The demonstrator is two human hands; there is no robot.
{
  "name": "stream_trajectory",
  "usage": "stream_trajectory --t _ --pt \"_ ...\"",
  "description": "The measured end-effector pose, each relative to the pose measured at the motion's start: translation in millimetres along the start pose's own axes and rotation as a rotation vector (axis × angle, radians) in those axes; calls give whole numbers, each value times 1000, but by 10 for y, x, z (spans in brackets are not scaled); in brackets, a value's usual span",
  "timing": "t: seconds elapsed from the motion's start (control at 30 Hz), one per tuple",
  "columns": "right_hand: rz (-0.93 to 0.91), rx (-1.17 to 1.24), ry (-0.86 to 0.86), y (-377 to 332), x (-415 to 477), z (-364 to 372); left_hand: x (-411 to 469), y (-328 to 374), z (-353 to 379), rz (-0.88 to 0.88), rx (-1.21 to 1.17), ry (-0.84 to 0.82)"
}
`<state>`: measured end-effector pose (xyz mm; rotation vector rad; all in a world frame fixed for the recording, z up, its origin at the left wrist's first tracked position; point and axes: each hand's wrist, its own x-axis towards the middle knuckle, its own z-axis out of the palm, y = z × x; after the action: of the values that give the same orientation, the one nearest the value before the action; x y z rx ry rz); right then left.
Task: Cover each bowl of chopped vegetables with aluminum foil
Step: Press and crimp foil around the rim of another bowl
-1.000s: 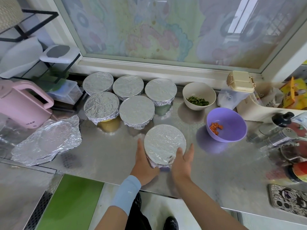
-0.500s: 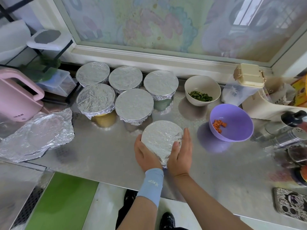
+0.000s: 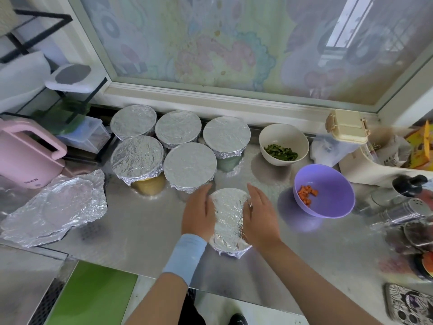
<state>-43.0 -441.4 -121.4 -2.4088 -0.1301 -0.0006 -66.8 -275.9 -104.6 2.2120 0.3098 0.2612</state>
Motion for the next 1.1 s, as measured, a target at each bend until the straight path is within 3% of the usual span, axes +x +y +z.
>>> stream_trajectory --t 0.1,0.17,0.3,0.57,0.83,0.97,1.1 --pt "-45 -42 -182 -35 302 -8 292 32 113 137 170 -321" --pt "-43 -52 -231 -35 399 1 387 -22 198 169 251 -426" --pt "55 -9 -231 -29 431 -1 427 -49 235 173 279 -383" --pt "153 -3 -301 -42 483 -10 487 59 218 0 288 -412" --pt "252 222 -196 -82 525 -26 613 96 179 -124 -10 -414" --pt "357 362 -176 -62 540 -16 621 70 206 -172 -30 -402" --pt "349 362 -188 -65 545 -12 607 94 202 -200 -55 -389"
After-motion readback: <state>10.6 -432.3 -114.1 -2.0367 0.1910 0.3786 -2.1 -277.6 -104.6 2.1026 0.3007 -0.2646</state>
